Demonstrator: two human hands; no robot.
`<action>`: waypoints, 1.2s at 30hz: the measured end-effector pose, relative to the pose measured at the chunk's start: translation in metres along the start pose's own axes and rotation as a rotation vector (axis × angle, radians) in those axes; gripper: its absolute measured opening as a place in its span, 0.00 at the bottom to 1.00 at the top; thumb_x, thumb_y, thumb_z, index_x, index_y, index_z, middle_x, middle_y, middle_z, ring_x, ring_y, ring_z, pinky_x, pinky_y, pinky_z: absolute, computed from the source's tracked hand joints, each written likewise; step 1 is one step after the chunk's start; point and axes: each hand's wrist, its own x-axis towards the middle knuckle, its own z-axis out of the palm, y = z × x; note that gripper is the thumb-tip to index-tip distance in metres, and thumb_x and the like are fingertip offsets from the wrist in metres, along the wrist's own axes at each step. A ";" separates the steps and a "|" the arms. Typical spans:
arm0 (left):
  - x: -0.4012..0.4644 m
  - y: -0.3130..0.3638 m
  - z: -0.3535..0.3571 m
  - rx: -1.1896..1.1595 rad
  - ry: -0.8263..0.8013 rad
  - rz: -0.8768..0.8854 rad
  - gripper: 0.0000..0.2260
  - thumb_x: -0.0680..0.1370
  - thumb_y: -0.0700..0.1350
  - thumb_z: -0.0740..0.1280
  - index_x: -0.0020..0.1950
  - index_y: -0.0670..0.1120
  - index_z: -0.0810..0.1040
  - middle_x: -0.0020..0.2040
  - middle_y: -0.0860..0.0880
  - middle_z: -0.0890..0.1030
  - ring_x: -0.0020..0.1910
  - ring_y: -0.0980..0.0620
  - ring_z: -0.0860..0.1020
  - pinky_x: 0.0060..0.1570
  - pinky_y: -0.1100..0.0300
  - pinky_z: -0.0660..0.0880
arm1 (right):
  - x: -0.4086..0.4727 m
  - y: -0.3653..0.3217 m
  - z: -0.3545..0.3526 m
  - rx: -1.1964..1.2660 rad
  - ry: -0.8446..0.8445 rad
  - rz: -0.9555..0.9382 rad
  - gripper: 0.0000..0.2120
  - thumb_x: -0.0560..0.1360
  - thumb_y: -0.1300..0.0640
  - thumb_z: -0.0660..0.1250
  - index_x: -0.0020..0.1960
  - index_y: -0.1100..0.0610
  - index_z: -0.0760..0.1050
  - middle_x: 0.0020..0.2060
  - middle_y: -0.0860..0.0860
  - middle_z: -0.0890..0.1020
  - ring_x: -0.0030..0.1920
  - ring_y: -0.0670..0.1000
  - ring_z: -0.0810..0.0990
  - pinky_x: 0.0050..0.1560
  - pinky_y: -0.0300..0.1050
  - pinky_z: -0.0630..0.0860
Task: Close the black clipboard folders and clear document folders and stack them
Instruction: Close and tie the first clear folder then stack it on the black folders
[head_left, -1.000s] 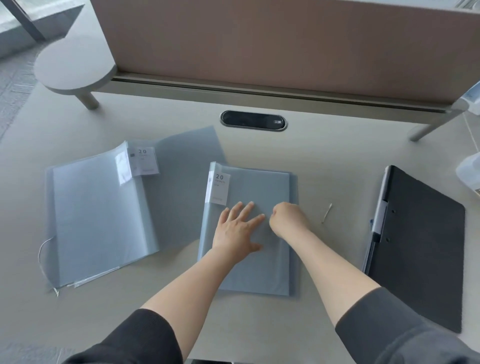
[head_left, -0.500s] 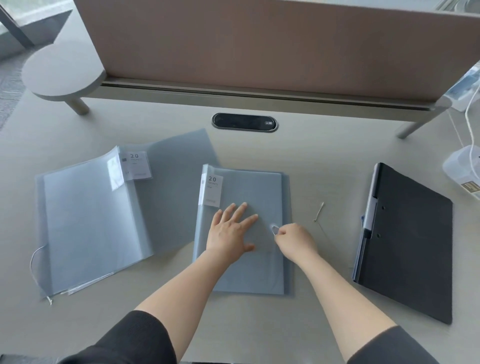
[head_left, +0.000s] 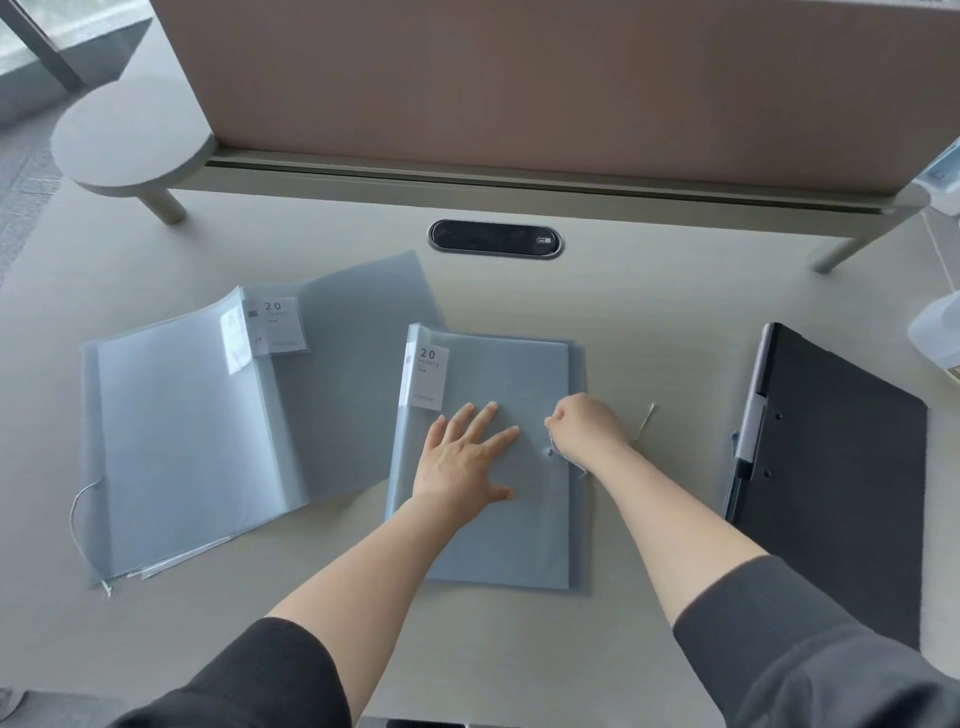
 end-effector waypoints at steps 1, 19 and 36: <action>0.000 0.000 0.000 0.002 -0.001 0.000 0.35 0.74 0.63 0.67 0.77 0.64 0.54 0.81 0.55 0.46 0.80 0.48 0.44 0.77 0.49 0.43 | 0.001 -0.003 0.004 -0.006 -0.005 -0.014 0.09 0.76 0.55 0.61 0.44 0.57 0.79 0.45 0.56 0.84 0.49 0.59 0.82 0.42 0.43 0.70; -0.031 -0.026 -0.018 -0.350 0.312 -0.511 0.25 0.76 0.49 0.66 0.72 0.46 0.67 0.70 0.45 0.68 0.67 0.42 0.67 0.58 0.49 0.69 | -0.052 0.059 0.012 0.346 0.155 0.228 0.12 0.71 0.59 0.57 0.33 0.61 0.75 0.29 0.58 0.80 0.33 0.62 0.77 0.32 0.47 0.72; -0.028 -0.056 -0.023 -1.125 0.199 -0.758 0.14 0.73 0.47 0.74 0.51 0.41 0.77 0.46 0.44 0.81 0.41 0.43 0.80 0.44 0.52 0.77 | -0.049 0.052 0.015 0.706 -0.048 0.332 0.04 0.72 0.62 0.67 0.38 0.59 0.74 0.27 0.56 0.72 0.25 0.53 0.70 0.26 0.40 0.65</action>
